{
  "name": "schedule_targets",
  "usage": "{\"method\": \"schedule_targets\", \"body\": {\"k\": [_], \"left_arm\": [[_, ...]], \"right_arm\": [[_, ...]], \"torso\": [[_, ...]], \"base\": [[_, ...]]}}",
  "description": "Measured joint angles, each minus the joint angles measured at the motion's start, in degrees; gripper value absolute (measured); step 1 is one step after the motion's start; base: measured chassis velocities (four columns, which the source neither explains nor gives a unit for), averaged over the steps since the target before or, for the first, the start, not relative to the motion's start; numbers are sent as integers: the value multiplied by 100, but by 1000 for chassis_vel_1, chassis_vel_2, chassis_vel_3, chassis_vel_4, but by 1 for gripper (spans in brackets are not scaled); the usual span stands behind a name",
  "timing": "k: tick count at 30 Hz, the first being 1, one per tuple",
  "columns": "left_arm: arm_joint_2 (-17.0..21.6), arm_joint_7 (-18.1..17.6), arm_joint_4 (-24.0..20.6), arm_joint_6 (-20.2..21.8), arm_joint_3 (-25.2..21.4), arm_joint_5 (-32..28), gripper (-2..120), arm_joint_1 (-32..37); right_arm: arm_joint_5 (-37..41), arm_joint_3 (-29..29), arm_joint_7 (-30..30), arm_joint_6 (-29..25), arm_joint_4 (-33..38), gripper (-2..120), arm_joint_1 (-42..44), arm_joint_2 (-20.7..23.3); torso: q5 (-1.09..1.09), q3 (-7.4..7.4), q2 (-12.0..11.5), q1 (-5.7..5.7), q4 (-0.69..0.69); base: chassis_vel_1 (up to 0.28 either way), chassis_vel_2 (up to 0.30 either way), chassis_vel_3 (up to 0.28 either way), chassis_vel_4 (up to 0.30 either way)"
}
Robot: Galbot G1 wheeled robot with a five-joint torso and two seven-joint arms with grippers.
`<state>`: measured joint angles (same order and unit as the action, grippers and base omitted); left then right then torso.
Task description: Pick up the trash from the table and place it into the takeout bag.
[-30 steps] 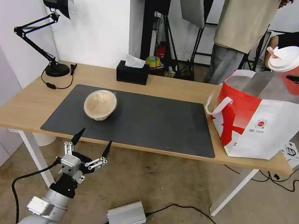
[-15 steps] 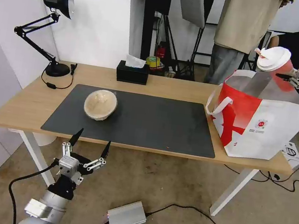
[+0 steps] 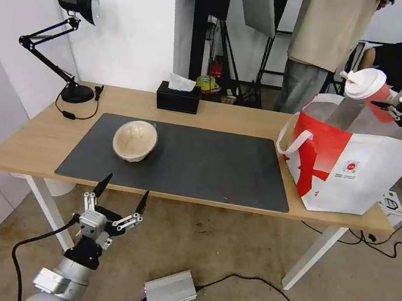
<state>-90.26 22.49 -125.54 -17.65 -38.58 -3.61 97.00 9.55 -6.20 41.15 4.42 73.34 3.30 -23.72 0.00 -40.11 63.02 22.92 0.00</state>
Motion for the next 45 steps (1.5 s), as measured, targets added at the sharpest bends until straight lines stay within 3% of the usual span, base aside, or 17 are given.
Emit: {"method": "schedule_targets", "body": {"k": [42, 45], "left_arm": [[-36, 44, 49, -113, -18, 8, 100, 2], [-33, 43, 58, -111, -19, -7, 100, -7]], "right_arm": [[-912, -209, 73, -216, -569, 3, 3, -356], [-967, -228, 121, -215, -551, 12, 3, -348]], "torso": [[1, 0, 0, 0, 0], [1, 0, 0, 0, 0]], "base": [[0, 0, 0, 0], [0, 0, 0, 0]]}}
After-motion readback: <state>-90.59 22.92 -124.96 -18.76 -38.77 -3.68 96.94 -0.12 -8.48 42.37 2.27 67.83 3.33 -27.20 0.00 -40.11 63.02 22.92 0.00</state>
